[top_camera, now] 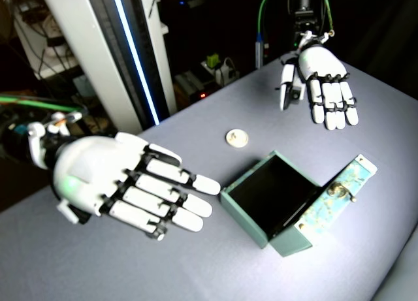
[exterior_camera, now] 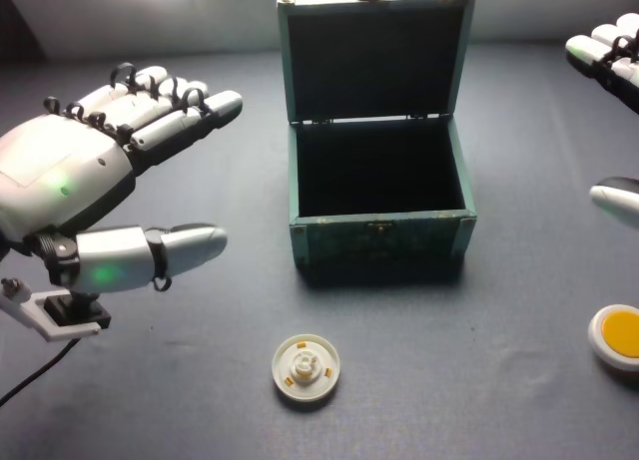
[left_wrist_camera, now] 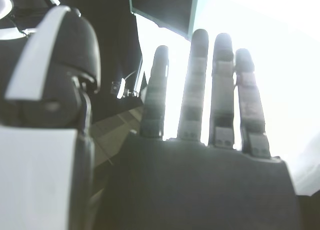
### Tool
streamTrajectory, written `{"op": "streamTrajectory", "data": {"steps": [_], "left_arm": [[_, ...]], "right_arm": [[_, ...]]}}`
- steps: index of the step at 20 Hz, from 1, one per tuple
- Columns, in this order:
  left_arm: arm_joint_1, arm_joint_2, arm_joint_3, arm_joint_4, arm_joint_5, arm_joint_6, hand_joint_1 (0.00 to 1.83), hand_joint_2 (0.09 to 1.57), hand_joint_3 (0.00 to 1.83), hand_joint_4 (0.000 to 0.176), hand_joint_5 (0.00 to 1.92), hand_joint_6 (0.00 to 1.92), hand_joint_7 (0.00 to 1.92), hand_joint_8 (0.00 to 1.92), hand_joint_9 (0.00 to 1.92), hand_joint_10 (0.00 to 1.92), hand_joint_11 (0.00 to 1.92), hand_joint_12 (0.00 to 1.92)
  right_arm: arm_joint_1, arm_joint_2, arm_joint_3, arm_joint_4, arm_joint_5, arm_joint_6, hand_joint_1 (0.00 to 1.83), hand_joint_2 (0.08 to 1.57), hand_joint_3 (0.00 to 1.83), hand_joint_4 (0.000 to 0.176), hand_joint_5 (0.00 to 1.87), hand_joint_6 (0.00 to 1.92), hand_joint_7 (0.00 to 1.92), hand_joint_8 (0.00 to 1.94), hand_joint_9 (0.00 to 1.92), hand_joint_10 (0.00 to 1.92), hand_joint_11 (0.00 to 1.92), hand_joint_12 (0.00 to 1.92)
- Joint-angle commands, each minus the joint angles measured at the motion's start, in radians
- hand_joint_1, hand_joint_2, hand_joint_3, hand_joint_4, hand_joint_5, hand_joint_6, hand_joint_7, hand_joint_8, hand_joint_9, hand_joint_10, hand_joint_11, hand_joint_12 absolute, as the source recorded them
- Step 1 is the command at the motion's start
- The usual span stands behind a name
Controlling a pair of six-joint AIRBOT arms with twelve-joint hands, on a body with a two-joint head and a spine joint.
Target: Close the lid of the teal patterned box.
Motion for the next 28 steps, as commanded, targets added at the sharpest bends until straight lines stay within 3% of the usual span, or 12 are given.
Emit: {"op": "streamTrajectory", "data": {"steps": [1, 7, 8, 10, 13, 15, 16, 18, 23, 24, 26, 28], "left_arm": [[-0.002, 0.0, -0.001, -0.011, -0.119, -0.003, 0.0, 1.13, 0.02, 0.158, 0.0, 0.0, 0.0, 0.0, 0.0, 0.0, 0.0, 0.0], [-0.028, -0.023, 0.017, 0.021, -0.095, -0.019, 0.12, 1.21, 0.03, 0.108, 0.0, 0.0, 0.0, 0.0, 0.0, 0.0, 0.0, 0.0], [-0.036, -0.03, 0.023, 0.029, -0.084, -0.023, 0.08, 1.21, 0.03, 0.088, 0.0, 0.0, 0.0, 0.0, 0.0, 0.0, 0.0, 0.0], [-0.049, -0.045, 0.034, 0.042, -0.065, -0.032, 0.01, 1.23, 0.02, 0.113, 0.0, 0.0, 0.0, 0.0, 0.0, 0.0, 0.0, 0.0], [-0.074, -0.077, 0.063, 0.072, -0.019, -0.061, 0.03, 1.25, 0.02, 0.087, 0.0, 0.0, 0.0, 0.0, 0.0, 0.0, 0.0, 0.0], [-0.097, -0.101, 0.083, 0.092, 0.015, -0.075, 0.13, 1.27, 0.02, 0.046, 0.0, 0.0, 0.0, 0.0, 0.0, 0.0, 0.01, 0.0], [-0.109, -0.117, 0.096, 0.101, 0.033, -0.083, 0.17, 1.28, 0.02, 0.044, 0.02, 0.01, 0.0, 0.0, 0.0, 0.0, 0.01, 0.01], [-0.126, -0.144, 0.12, 0.114, 0.065, -0.1, 0.14, 1.28, 0.0, 0.082, 0.03, 0.02, 0.0, 0.0, 0.0, 0.0, 0.01, 0.22], [-0.15, -0.172, 0.146, 0.124, 0.103, -0.105, 0.13, 1.26, 0.0, 0.079, 0.04, 0.01, 0.0, 0.0, 0.0, 0.0, 0.0, 0.35], [-0.155, -0.178, 0.15, 0.127, 0.107, -0.105, 0.17, 1.29, 0.0, 0.066, 0.06, 0.01, 0.0, 0.0, 0.0, 0.0, 0.0, 0.42], [-0.16, -0.185, 0.155, 0.13, 0.114, -0.105, 0.16, 1.3, 0.0, 0.071, 0.06, 0.0, 0.0, 0.0, 0.0, 0.0, 0.0, 0.53], [-0.164, -0.192, 0.162, 0.133, 0.117, -0.108, 0.12, 1.32, 0.0, 0.077, 0.05, 0.0, 0.0, 0.0, 0.0, 0.0, 0.0, 0.6]], "right_arm": [[0.01, 0.005, -0.001, -0.002, 0.126, 0.001, 0.5, 1.34, 0.02, 0.0, 0.0, 0.0, 0.0, 0.0, 0.0, 0.0, 0.0, 0.0], [0.039, -0.005, 0.024, 0.007, 0.12, 0.002, 0.45, 1.39, 0.02, 0.0, 0.0, 0.0, 0.0, 0.0, 0.0, 0.0, 0.0, 0.0], [0.058, -0.013, 0.036, 0.009, 0.106, 0.002, 0.51, 1.42, 0.0, 0.0, 0.0, 0.0, 0.0, 0.0, 0.0, 0.0, 0.0, 0.3], [0.119, -0.04, 0.074, 0.01, 0.054, 0.002, 0.39, 1.4, 0.0, 0.0, 0.0, 0.0, 0.0, 0.0, 0.02, 0.01, 0.0, 0.95], [0.223, -0.098, 0.148, 0.006, -0.038, 0.002, 0.25, 1.4, 0.0, 0.0, 0.0, 0.0, 0.0, 0.0, 0.0, 0.0, 0.0, 0.82], [0.275, -0.126, 0.187, 0.005, -0.092, 0.002, 0.15, 1.39, 0.0, 0.0, 0.0, 0.0, 0.0, 0.0, 0.08, 0.04, 0.0, 1.31], [0.301, -0.143, 0.21, 0.004, -0.123, 0.002, 0.15, 1.39, 0.0, 0.0, 0.0, 0.0, 0.0, 0.0, 0.08, 0.05, 0.0, 1.47], [0.352, -0.183, 0.254, 0.001, -0.177, 0.002, 0.14, 1.37, 0.0, 0.0, 0.0, 0.0, 0.0, 0.0, 0.01, 0.01, 0.0, 1.58], [0.463, -0.28, 0.362, -0.004, -0.309, 0.002, 0.21, 1.32, 0.0, 0.014, 0.0, 0.0, 0.0, 0.0, 0.0, 0.0, 0.0, 1.41], [0.481, -0.295, 0.378, -0.005, -0.326, 0.002, 0.19, 1.31, 0.01, 0.006, 0.0, 0.0, 0.0, 0.0, 0.0, 0.0, 0.0, 1.18], [0.506, -0.317, 0.401, -0.005, -0.357, 0.002, 0.16, 1.32, 0.0, 0.0, 0.0, 0.0, 0.0, 0.0, 0.0, 0.0, 0.0, 0.12], [0.525, -0.339, 0.422, -0.013, -0.39, 0.002, 0.22, 1.31, 0.0, 0.0, 0.0, 0.0, 0.0, 0.0, 0.0, 0.0, 0.0, 0.0]]}}
